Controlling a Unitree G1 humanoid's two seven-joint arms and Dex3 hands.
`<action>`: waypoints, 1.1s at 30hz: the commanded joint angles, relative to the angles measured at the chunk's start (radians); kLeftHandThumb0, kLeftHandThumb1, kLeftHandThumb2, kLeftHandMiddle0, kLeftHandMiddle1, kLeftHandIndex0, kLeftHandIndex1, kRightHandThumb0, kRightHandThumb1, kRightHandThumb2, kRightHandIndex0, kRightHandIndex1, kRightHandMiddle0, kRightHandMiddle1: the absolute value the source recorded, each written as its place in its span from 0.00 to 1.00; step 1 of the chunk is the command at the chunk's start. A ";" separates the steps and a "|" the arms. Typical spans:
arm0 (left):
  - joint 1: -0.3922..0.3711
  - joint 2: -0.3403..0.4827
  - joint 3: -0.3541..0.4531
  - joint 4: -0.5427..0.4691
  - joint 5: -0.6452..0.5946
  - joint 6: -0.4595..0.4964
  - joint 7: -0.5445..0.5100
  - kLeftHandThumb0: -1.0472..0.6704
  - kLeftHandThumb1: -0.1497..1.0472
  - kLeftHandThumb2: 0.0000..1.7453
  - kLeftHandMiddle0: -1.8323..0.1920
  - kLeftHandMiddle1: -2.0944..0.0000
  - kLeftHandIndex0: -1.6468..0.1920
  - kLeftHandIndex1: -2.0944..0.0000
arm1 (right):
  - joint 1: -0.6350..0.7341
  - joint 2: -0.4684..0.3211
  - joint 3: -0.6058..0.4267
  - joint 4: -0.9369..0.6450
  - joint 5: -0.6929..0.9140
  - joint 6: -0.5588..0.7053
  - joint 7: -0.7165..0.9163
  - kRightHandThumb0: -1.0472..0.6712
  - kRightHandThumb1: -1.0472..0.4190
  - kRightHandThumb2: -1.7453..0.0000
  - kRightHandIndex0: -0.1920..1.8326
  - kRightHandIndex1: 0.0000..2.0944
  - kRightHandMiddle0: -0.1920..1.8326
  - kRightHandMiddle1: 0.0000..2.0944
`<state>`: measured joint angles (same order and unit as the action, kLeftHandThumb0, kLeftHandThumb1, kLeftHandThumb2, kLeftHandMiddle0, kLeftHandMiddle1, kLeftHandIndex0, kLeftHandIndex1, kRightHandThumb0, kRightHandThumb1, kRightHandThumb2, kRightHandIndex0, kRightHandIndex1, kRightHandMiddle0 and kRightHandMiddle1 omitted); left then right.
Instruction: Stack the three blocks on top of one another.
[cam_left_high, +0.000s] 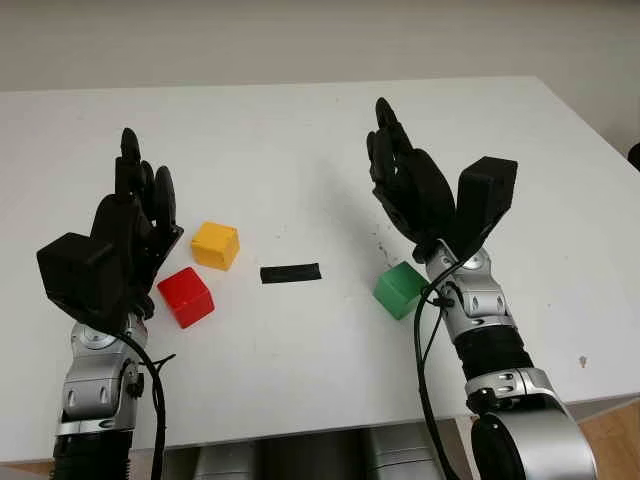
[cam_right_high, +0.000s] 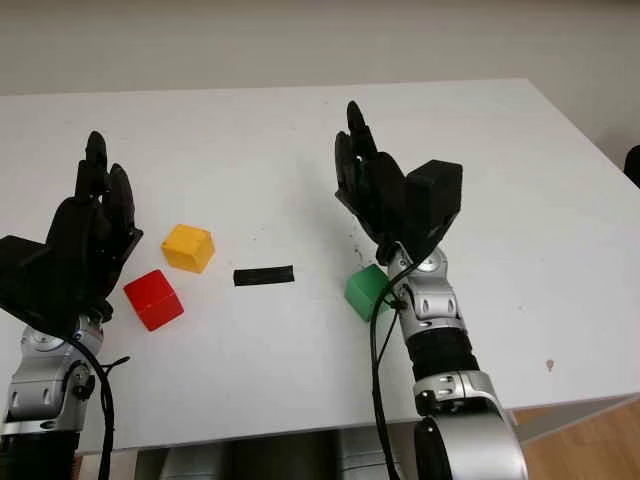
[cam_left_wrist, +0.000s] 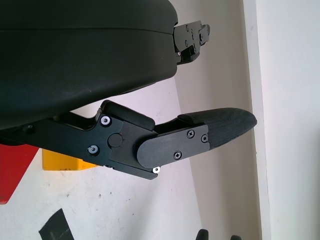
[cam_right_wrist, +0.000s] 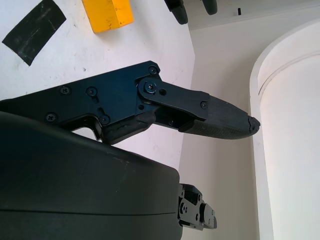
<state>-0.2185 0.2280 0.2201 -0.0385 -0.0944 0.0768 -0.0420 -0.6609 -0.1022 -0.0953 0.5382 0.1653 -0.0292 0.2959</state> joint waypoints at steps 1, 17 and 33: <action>0.016 0.000 0.002 -0.029 -0.001 -0.005 -0.002 0.18 1.00 0.39 1.00 0.98 1.00 0.98 | 0.005 -0.002 -0.003 -0.022 0.004 -0.006 0.000 0.16 0.00 0.60 0.00 0.00 0.00 0.00; 0.049 -0.016 0.009 -0.091 0.014 0.006 0.043 0.19 1.00 0.35 0.97 0.97 0.98 0.97 | 0.004 -0.017 0.000 -0.031 0.003 0.001 0.006 0.16 0.00 0.59 0.00 0.00 0.00 0.00; 0.295 0.200 -0.016 -0.586 0.430 0.325 -0.060 0.21 1.00 0.16 0.84 0.98 0.80 0.93 | -0.042 -0.153 0.002 -0.062 -0.048 -0.052 0.070 0.18 0.00 0.61 0.01 0.01 0.00 0.01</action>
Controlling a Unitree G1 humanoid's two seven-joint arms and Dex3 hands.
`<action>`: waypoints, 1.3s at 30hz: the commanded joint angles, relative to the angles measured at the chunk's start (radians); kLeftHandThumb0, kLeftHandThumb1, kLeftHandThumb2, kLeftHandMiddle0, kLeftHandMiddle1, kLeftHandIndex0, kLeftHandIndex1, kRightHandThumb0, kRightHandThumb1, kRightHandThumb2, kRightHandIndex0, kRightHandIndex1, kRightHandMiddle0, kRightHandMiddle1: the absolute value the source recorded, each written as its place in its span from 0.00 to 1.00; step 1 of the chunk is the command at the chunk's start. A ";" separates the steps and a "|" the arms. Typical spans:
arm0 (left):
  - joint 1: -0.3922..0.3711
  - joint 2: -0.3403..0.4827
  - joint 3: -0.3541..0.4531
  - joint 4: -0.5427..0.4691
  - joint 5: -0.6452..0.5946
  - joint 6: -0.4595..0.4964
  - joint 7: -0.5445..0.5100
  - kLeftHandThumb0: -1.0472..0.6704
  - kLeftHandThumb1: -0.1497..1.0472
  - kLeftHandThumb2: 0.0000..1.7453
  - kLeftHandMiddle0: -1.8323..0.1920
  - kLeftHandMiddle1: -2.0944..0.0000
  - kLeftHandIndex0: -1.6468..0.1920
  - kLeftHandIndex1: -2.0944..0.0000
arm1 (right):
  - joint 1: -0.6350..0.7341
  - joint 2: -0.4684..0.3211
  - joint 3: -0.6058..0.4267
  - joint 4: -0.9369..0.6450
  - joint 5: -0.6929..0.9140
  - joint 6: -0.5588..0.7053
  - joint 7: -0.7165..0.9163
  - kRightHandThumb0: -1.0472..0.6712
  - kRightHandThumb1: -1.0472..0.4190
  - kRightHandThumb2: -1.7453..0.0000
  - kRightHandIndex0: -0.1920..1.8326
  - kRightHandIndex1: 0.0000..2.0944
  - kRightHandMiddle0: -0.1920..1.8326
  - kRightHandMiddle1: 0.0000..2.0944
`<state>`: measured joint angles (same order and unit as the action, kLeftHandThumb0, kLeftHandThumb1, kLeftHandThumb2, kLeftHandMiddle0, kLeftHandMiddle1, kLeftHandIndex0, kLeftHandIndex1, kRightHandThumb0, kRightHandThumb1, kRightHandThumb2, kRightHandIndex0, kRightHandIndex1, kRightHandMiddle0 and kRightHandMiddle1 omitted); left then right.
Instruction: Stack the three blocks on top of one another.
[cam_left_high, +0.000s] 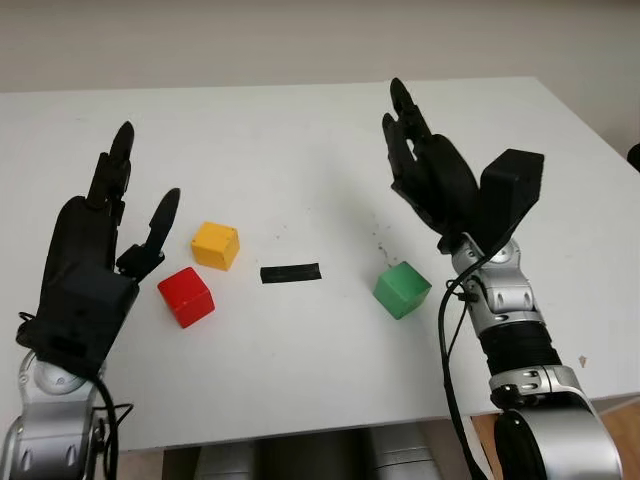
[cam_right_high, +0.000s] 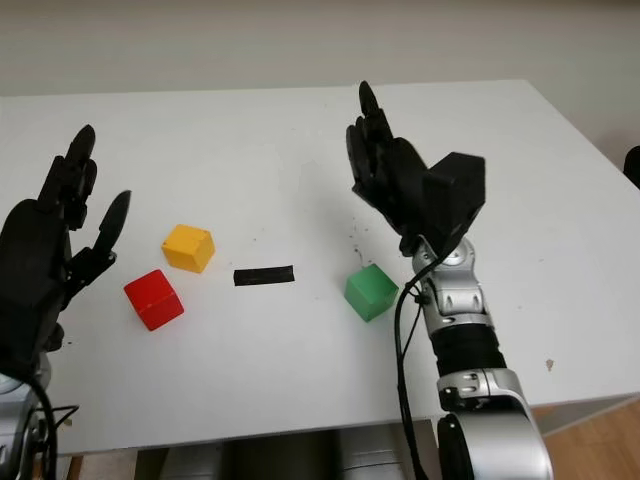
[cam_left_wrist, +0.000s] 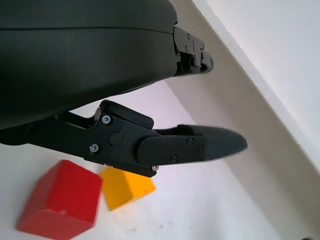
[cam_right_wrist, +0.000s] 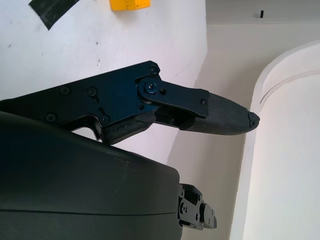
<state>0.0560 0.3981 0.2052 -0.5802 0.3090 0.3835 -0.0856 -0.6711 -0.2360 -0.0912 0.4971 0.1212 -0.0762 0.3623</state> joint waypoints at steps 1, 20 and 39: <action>0.036 0.047 -0.008 -0.076 0.061 0.055 -0.041 0.20 1.00 0.14 0.87 0.99 0.80 0.93 | -0.037 -0.024 0.000 -0.021 -0.010 -0.008 0.001 0.18 0.00 0.60 0.00 0.01 0.00 0.01; -0.021 0.347 -0.191 -0.199 0.762 0.313 -0.663 0.07 1.00 0.09 0.92 0.97 0.68 0.93 | -0.073 -0.027 0.023 0.006 -0.066 -0.024 -0.034 0.17 0.00 0.60 0.00 0.02 0.01 0.01; -0.076 0.199 -0.200 -0.119 0.950 0.105 -0.774 0.04 1.00 0.09 0.94 0.98 0.69 0.94 | -0.064 -0.008 0.024 0.007 -0.059 -0.019 -0.050 0.17 0.00 0.63 0.01 0.03 0.01 0.02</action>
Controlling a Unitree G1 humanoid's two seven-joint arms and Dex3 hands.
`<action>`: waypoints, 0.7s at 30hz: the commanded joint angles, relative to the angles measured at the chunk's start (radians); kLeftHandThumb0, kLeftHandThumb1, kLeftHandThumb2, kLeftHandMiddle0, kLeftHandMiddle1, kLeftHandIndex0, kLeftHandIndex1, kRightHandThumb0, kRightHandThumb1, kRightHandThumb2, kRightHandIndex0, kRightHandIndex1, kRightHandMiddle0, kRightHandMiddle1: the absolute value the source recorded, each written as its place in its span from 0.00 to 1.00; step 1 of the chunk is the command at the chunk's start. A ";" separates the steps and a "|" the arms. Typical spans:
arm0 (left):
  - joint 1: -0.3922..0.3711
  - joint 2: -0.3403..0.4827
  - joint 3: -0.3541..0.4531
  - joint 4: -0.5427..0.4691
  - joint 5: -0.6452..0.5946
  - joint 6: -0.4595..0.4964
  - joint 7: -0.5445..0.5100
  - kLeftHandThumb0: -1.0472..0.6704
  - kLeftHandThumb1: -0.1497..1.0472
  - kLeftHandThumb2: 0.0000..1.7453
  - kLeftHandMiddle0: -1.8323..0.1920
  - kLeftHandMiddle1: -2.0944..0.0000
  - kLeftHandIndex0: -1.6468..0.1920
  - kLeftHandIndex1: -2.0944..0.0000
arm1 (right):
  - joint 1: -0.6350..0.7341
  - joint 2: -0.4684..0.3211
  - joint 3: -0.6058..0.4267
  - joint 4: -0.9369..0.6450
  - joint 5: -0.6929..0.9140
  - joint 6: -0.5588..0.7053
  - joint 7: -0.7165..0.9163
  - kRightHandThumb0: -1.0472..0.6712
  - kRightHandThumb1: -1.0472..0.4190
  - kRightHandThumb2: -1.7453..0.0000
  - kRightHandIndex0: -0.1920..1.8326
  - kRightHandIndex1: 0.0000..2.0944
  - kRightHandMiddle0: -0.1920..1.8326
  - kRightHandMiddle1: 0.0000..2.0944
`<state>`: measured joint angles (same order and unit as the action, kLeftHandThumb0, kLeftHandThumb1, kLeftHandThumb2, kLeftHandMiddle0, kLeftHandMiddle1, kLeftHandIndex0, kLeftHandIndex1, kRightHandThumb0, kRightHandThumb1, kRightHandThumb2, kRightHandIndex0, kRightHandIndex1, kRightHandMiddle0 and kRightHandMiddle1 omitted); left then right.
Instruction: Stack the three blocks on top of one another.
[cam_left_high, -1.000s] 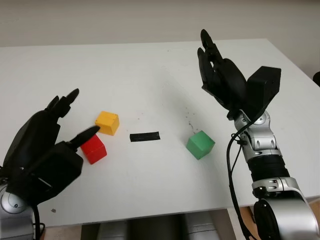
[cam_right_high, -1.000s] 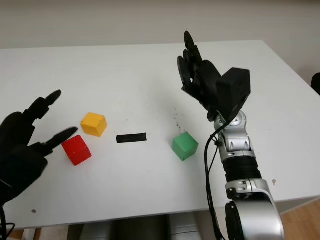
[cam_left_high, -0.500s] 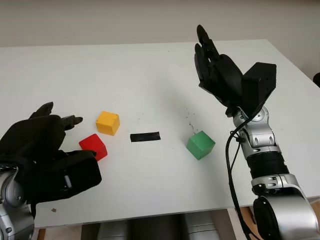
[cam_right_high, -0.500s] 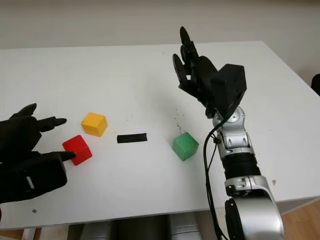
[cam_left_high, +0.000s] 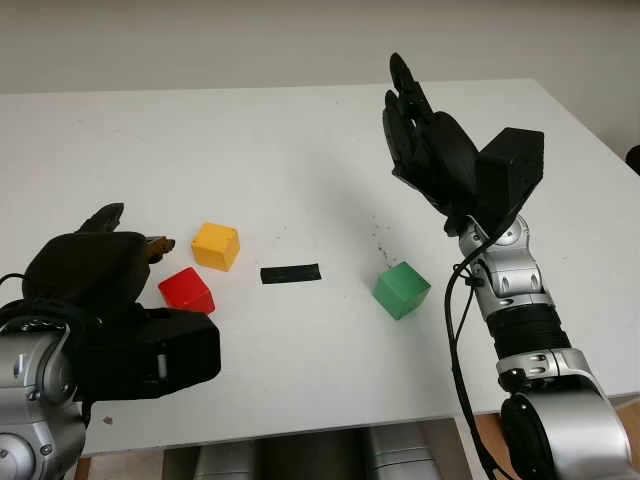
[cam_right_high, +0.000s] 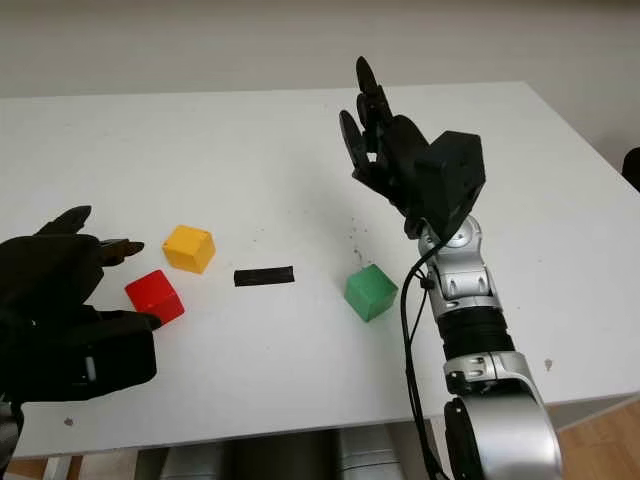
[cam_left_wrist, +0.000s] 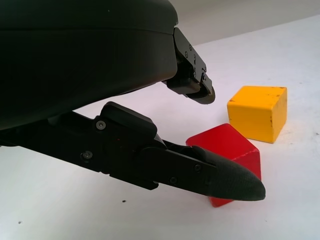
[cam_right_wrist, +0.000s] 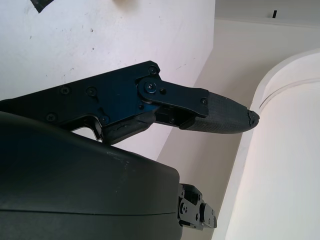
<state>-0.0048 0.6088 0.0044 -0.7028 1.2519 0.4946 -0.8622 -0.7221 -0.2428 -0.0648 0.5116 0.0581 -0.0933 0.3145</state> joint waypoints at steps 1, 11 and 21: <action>-0.014 -0.021 0.001 0.008 0.013 -0.014 0.006 0.04 1.00 0.09 0.94 0.98 0.68 0.94 | -0.014 -0.001 -0.003 -0.004 0.006 -0.004 0.000 0.17 0.00 0.63 0.01 0.02 0.00 0.02; 0.000 -0.102 0.007 0.042 0.049 -0.067 0.055 0.05 1.00 0.10 0.94 0.97 0.67 0.92 | -0.017 0.001 -0.004 0.017 0.010 -0.034 -0.001 0.17 0.00 0.63 0.01 0.03 0.01 0.03; 0.009 -0.144 0.005 0.077 0.136 -0.107 0.091 0.07 1.00 0.10 0.93 0.97 0.94 0.33 | -0.013 -0.001 -0.006 0.009 0.014 -0.033 0.003 0.18 0.00 0.63 0.01 0.03 0.01 0.03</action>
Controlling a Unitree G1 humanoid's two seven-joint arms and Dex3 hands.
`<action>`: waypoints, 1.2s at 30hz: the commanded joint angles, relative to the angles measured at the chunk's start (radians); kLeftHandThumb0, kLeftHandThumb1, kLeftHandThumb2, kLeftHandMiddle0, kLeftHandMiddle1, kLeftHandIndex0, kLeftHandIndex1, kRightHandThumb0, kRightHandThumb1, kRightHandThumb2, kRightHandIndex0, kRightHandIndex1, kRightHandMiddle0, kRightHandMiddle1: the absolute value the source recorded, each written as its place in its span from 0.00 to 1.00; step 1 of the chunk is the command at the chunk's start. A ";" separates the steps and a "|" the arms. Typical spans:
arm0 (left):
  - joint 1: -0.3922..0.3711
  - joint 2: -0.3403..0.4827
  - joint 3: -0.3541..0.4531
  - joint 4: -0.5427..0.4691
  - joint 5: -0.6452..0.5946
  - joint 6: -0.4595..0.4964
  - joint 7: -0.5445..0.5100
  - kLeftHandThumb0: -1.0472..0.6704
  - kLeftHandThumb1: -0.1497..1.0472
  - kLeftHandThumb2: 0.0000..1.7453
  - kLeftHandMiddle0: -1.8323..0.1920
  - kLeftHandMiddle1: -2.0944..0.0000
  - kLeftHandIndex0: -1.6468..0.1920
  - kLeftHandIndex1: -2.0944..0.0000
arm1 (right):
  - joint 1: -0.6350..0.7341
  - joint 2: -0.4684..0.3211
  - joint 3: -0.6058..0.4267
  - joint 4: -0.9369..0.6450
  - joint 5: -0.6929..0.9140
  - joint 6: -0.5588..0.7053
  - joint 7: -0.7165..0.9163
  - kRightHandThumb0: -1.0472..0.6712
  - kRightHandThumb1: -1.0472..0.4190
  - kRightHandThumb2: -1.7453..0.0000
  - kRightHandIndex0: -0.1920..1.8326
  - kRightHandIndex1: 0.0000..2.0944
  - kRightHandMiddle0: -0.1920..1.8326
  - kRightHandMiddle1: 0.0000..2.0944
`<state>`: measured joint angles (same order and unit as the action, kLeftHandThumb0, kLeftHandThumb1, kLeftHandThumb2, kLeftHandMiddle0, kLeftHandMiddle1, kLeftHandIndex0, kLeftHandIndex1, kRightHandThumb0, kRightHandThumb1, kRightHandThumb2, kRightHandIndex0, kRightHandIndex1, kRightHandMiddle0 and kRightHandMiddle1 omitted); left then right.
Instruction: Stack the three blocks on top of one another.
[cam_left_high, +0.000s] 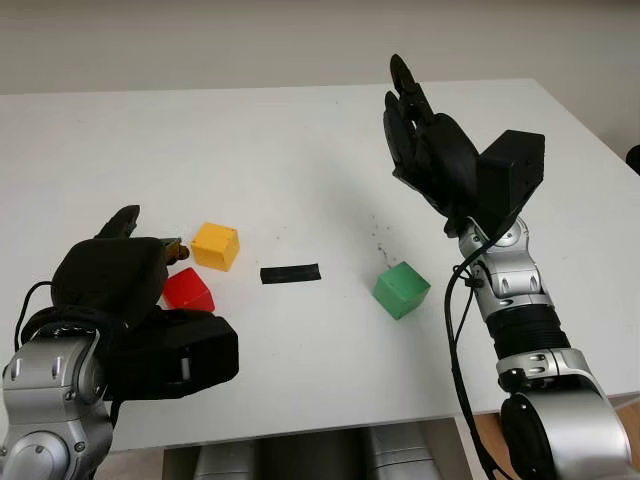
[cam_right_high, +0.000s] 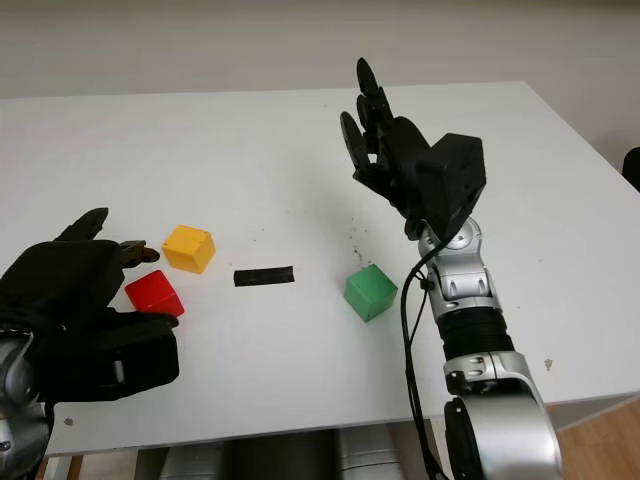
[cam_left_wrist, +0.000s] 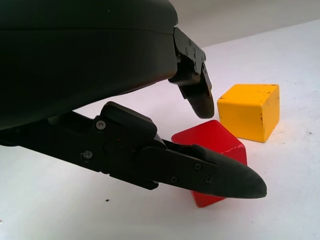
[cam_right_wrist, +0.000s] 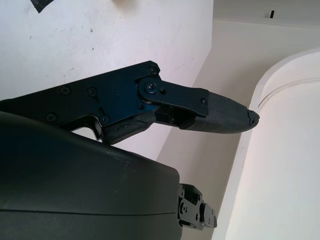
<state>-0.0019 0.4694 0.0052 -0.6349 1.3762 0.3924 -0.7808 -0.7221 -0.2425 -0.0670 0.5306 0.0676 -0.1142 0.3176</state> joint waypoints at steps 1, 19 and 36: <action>0.007 -0.006 0.005 0.012 0.019 -0.010 0.014 0.07 1.00 0.10 0.93 0.97 0.95 0.33 | -0.013 -0.003 -0.002 -0.010 0.003 -0.011 0.002 0.17 0.00 0.62 0.01 0.03 0.01 0.02; 0.026 -0.065 0.013 0.028 0.152 -0.047 0.022 0.07 1.00 0.09 0.95 0.98 0.87 0.79 | -0.002 -0.011 0.000 -0.033 -0.001 -0.005 0.001 0.18 0.00 0.61 0.01 0.03 0.01 0.02; 0.048 -0.098 0.013 0.041 0.153 -0.082 0.032 0.05 1.00 0.14 0.91 0.97 0.76 0.52 | 0.007 -0.025 0.000 -0.063 -0.002 0.020 0.020 0.19 0.00 0.59 0.00 0.01 0.00 0.01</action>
<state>0.0397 0.3784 0.0181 -0.6006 1.5220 0.3121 -0.7585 -0.7140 -0.2549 -0.0667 0.4893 0.0650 -0.0989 0.3352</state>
